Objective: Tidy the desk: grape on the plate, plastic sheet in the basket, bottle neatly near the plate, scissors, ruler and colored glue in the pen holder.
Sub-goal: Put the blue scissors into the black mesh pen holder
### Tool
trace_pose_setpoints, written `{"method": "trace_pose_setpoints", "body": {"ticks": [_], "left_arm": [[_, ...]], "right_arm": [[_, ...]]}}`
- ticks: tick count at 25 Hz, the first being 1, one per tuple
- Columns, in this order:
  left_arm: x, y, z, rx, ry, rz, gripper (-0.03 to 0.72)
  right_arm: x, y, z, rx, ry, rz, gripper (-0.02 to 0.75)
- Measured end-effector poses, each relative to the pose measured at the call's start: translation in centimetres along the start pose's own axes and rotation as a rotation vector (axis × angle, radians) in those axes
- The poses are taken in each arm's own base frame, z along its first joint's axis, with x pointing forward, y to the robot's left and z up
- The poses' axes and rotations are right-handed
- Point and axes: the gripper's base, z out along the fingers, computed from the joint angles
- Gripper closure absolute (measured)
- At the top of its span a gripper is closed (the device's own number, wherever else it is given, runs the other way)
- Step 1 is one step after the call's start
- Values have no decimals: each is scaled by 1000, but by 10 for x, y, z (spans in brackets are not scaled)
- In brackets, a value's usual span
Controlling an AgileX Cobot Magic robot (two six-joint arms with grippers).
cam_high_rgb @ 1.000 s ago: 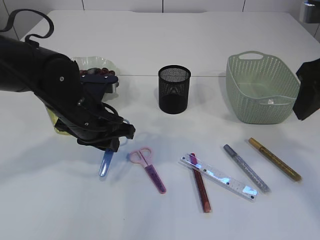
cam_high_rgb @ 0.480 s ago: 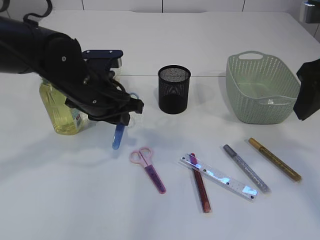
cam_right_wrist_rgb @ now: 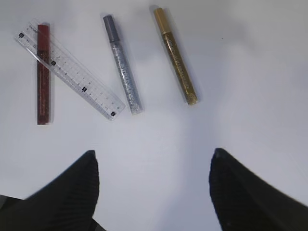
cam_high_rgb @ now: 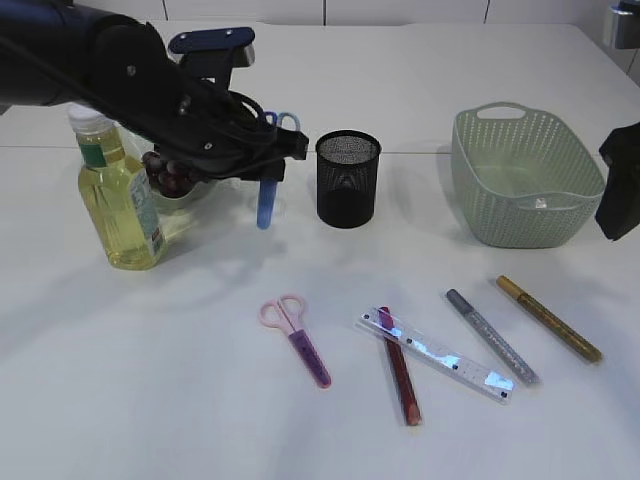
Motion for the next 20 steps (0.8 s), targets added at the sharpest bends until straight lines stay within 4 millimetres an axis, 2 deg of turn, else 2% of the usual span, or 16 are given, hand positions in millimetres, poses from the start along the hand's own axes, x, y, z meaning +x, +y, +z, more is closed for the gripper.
{"method": "trace_pose_setpoints", "body": {"ticks": [10,20], "left_arm": [[-22,-11,5,85,-262,29,523],[-37,-17,24,157,-477,51,523]], "right_arm": [[0,-1,0,10,0,-3,181],[0,-2,0,19,1,-6,181]]}}
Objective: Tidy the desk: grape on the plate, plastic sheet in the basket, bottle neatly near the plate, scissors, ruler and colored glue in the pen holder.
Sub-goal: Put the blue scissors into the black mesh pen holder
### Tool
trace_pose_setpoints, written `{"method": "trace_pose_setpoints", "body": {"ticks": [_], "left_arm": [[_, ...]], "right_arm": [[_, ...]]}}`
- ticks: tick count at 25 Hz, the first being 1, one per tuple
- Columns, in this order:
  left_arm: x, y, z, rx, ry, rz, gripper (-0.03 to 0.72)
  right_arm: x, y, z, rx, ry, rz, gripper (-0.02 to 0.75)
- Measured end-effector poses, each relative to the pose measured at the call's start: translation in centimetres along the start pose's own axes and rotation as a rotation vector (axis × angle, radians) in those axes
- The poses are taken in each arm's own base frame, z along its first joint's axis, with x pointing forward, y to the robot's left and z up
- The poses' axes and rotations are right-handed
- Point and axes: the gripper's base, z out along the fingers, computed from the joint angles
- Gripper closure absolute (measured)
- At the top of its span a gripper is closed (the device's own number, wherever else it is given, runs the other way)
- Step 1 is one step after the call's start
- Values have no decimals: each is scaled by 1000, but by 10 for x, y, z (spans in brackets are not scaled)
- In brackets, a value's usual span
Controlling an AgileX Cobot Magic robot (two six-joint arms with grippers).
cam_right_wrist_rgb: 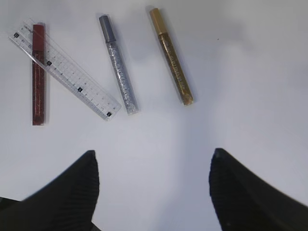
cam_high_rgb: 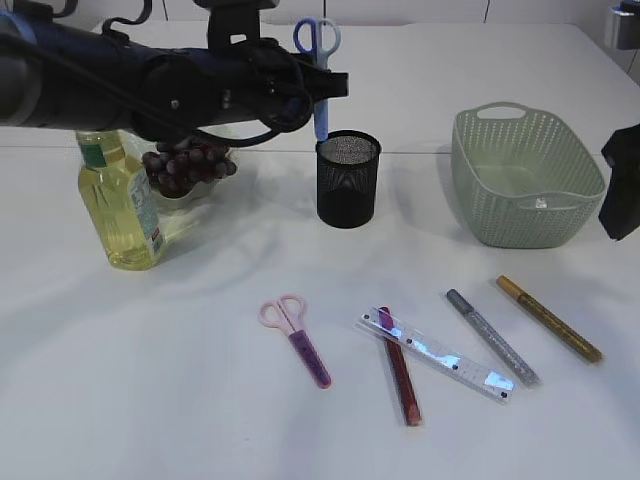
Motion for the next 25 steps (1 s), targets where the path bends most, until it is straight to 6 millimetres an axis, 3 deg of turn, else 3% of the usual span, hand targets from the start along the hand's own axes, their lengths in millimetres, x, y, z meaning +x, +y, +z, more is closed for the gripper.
{"method": "trace_pose_setpoints", "body": {"ticks": [10,19,25], "left_arm": [[-6,-2,36,21,-58,27,523],[9,2,62,19,-48,30,523],[19,5,68,14,-26,32,523]], "right_arm": [[0,-2,0,19,1,-6,181],[0,-3,0,28,1,-10,181],[0,-3,0,28,1,-10,181]]}}
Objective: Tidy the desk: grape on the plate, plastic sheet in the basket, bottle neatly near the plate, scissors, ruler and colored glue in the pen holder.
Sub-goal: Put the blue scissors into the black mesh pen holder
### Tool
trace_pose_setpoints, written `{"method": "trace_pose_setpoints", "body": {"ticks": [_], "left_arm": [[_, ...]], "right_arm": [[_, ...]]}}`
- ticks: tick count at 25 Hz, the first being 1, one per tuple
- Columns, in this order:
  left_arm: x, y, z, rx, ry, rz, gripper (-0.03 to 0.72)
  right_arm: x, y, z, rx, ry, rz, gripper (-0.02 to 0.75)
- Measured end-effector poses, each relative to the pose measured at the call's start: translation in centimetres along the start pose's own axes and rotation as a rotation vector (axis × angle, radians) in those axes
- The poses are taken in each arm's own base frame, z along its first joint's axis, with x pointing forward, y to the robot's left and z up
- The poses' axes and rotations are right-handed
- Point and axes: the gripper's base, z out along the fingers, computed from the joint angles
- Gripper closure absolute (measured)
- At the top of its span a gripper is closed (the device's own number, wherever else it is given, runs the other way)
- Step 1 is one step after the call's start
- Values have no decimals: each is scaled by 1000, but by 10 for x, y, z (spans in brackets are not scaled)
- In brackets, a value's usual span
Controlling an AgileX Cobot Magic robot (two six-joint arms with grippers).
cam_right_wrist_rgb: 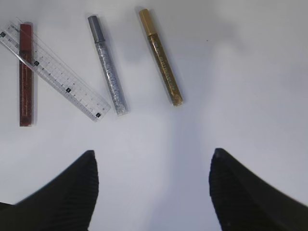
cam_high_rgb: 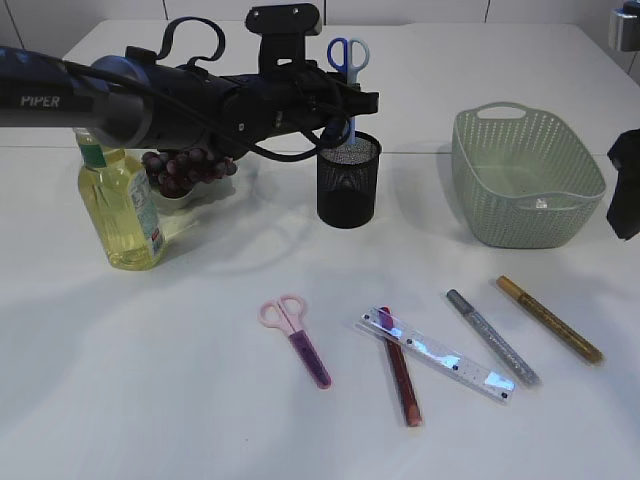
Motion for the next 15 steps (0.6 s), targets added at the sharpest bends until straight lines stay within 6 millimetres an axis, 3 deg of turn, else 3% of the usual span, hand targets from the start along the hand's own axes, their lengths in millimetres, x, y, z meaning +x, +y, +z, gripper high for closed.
{"method": "trace_pose_setpoints", "body": {"ticks": [15], "left_arm": [[5,-1,3,2,9,1,514]], "right_arm": [[0,0,0,1,0,0,181]]}}
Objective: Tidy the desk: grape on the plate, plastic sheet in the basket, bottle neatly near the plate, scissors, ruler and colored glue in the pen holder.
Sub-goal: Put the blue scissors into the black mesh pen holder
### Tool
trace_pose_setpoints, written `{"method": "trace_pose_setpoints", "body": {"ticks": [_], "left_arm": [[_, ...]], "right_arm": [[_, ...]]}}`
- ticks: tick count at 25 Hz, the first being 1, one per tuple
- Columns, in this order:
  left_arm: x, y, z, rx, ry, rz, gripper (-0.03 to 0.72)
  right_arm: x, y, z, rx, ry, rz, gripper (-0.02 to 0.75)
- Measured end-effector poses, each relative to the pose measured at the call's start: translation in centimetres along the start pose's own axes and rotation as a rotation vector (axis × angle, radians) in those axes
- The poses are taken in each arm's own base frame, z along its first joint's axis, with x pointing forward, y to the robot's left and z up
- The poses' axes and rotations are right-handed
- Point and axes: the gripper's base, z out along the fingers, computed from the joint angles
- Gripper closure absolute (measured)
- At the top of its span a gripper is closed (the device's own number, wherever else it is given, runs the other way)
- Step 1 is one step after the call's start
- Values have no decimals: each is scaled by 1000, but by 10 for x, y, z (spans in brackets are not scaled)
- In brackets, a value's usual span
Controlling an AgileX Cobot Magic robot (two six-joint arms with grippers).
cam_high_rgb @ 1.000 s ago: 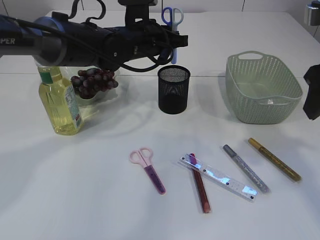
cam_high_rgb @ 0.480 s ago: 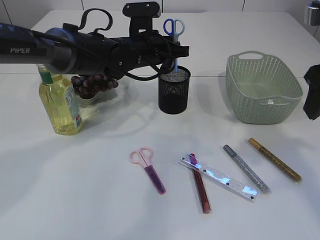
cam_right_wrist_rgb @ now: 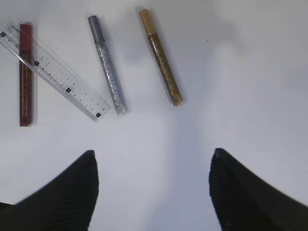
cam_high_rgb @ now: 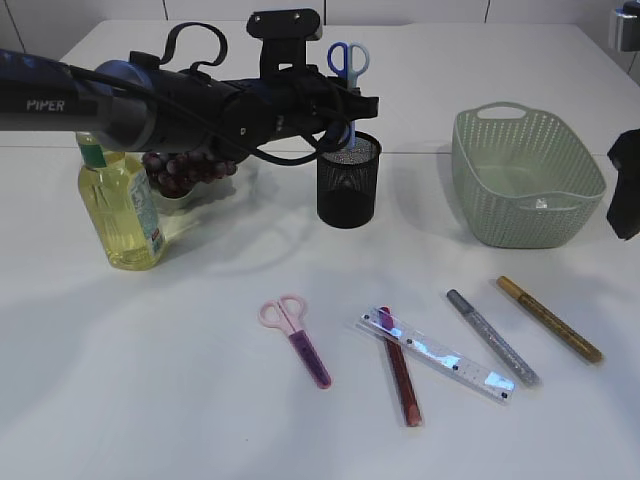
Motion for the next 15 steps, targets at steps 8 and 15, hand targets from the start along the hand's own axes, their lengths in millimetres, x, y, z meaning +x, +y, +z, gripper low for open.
{"method": "trace_pose_setpoints", "body": {"ticks": [8,15], "left_arm": [[0,0,0,0,0,0,482],[-2,6,0,-10,-4,-2,468]], "right_arm": [[0,0,0,0,0,0,181],[0,0,0,0,0,0,181]]}}
